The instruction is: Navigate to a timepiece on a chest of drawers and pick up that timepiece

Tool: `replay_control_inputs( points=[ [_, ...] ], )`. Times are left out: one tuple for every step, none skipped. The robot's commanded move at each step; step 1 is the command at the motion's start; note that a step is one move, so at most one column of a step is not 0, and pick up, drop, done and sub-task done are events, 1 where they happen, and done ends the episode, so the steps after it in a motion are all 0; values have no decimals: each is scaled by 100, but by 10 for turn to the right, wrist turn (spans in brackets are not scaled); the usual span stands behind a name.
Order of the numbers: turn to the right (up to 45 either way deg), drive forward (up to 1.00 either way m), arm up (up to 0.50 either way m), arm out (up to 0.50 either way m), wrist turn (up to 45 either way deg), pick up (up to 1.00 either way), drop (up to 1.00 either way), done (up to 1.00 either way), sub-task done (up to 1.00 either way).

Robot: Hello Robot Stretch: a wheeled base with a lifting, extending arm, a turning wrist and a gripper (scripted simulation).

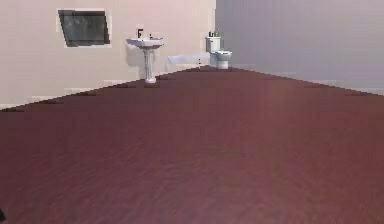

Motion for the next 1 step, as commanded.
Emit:
replay_control_inputs(
  points=[
    [-180,0,0,0,0,0,0,0,0]
  ],
)
